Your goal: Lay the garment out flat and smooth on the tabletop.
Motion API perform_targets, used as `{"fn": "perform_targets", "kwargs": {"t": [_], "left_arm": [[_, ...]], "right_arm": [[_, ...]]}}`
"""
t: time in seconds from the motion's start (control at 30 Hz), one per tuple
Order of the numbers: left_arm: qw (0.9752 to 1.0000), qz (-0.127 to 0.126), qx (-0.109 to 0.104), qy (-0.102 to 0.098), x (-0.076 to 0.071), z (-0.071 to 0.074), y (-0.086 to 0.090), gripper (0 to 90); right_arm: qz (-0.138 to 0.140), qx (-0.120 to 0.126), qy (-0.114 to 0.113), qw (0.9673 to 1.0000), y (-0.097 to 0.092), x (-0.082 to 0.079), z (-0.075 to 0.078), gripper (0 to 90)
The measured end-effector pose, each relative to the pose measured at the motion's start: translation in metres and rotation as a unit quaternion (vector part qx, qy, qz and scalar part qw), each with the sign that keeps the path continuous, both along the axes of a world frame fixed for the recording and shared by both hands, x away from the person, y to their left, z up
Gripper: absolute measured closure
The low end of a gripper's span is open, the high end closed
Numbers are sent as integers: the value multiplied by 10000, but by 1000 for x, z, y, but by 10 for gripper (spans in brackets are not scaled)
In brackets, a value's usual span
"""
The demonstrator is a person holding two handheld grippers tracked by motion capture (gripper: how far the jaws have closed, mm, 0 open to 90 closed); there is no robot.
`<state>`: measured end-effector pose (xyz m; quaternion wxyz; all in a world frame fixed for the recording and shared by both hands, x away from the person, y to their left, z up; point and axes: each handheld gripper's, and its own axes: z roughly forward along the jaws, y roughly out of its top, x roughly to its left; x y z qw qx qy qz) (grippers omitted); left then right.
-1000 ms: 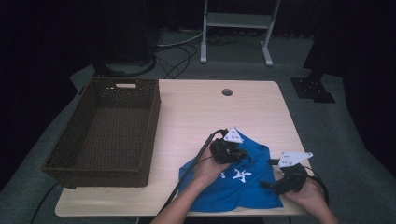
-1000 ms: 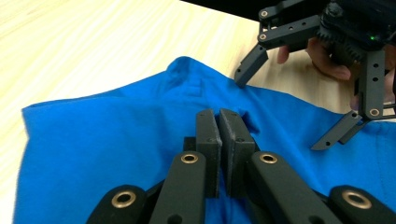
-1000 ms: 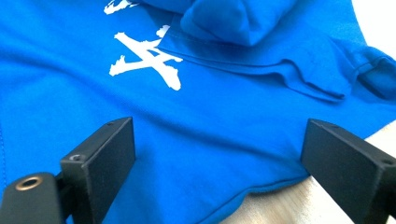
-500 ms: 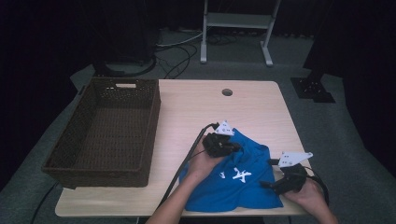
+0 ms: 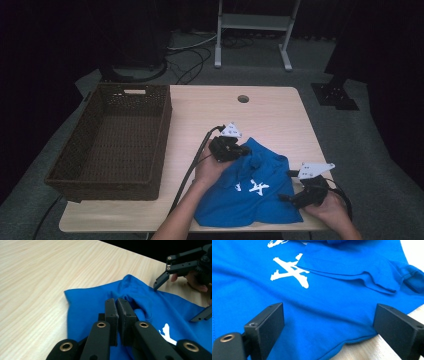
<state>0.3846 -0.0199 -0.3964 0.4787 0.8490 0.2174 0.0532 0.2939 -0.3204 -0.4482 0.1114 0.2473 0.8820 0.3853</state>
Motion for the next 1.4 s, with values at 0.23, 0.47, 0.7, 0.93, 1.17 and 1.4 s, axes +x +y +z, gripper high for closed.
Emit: {"fn": "perform_targets", "kwargs": {"t": [0.23,0.47,0.7,0.93,1.17,1.4], "left_arm": [[9999,130,-52,24,10,2,12,867],[9998,213,-47,25,16,3,22,866],[9993,357,-116,-8,23,5,31,867],[9987,448,-229,-60,29,9,37,867],[9983,506,-292,-63,33,10,41,867],[9978,560,-340,-48,40,10,43,866]], "right_arm": [[0,0,0,10000,0,0,0,95],[36,-8,17,10000,0,0,0,73],[57,-21,15,10000,0,0,0,71],[38,-27,28,10000,-3,0,0,71],[118,-27,25,9999,-12,1,0,71],[129,-26,26,9999,-17,2,0,71]]}}
